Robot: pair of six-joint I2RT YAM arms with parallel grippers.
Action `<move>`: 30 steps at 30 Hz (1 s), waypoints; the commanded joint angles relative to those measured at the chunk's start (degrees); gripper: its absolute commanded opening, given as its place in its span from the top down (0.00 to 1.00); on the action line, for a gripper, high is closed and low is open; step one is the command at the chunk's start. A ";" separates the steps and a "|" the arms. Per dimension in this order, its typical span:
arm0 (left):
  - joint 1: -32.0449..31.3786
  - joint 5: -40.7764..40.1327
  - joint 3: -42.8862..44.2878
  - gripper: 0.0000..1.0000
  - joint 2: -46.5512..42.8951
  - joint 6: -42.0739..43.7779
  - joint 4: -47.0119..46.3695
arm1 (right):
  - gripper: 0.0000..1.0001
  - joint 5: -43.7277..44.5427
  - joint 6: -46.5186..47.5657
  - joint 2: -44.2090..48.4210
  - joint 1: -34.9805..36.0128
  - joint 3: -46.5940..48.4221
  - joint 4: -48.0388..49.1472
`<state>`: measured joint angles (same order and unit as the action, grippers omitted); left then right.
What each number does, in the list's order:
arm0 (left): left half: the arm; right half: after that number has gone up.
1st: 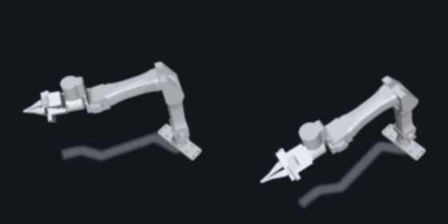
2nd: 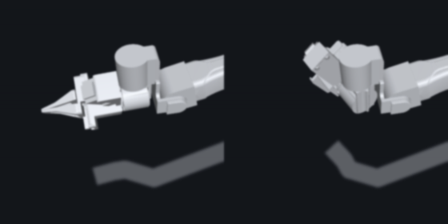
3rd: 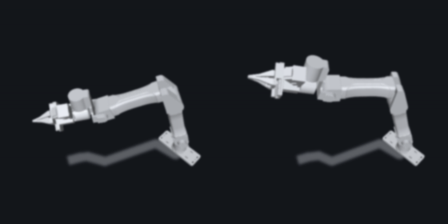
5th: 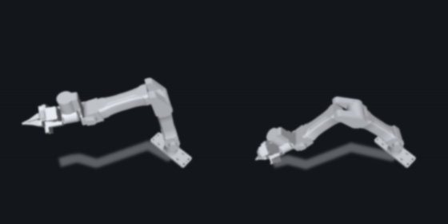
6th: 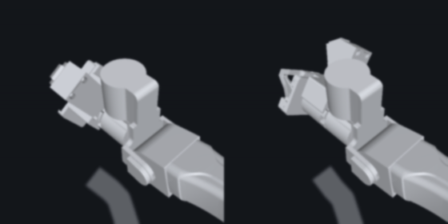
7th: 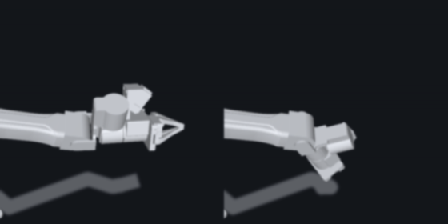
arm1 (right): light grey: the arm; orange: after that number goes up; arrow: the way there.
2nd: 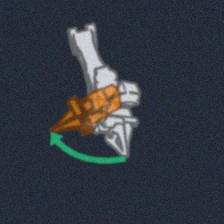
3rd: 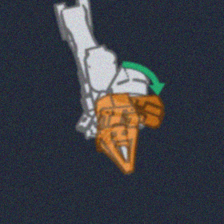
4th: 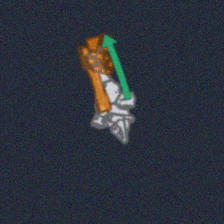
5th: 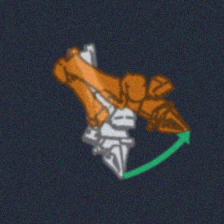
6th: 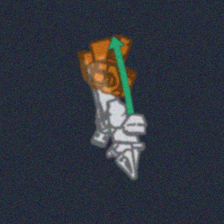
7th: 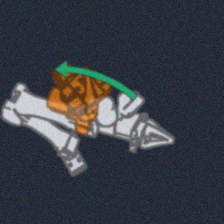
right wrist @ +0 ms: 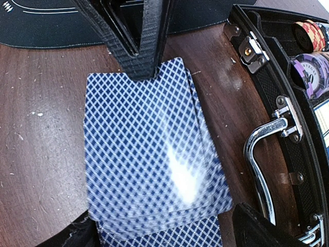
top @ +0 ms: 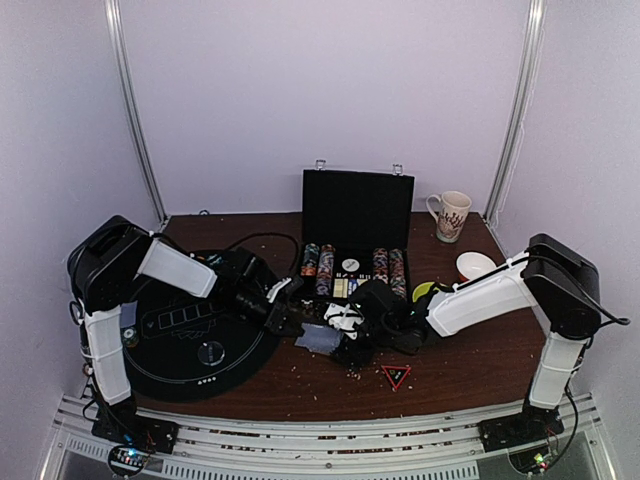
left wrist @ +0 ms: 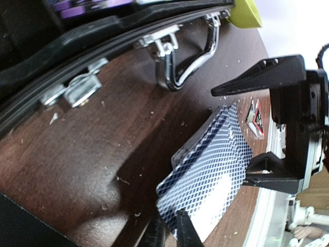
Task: Distribute texas hold em gaming equipment
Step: Pick up the poker card from the face-down deck piles.
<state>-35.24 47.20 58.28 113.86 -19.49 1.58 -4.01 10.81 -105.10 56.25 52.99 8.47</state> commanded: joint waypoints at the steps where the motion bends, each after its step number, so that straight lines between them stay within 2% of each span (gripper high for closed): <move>1: -0.10 0.35 0.19 0.98 -1.26 1.41 0.45 | 0.12 0.68 1.67 0.34 -0.08 -1.13 -6.00; 12: 0.56 0.69 0.34 1.00 -4.44 3.65 3.42 | 0.13 0.86 2.01 0.33 -0.03 -1.26 -6.45; 16: 0.68 3.06 0.00 1.00 -5.76 5.04 3.81 | 0.13 0.76 2.02 0.24 -0.04 -1.32 -6.45; 21: 0.92 1.70 -0.04 1.00 -7.27 6.89 5.96 | 0.13 0.76 2.08 0.27 -0.01 -1.26 -6.45; 30: 2.13 3.76 -2.54 1.00 -11.22 3.78 -0.03 | 0.13 0.85 2.09 0.17 -0.13 -1.34 -6.62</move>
<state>-34.28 48.47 57.30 105.19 -14.48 6.35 -3.99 11.75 -104.73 56.23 52.99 7.62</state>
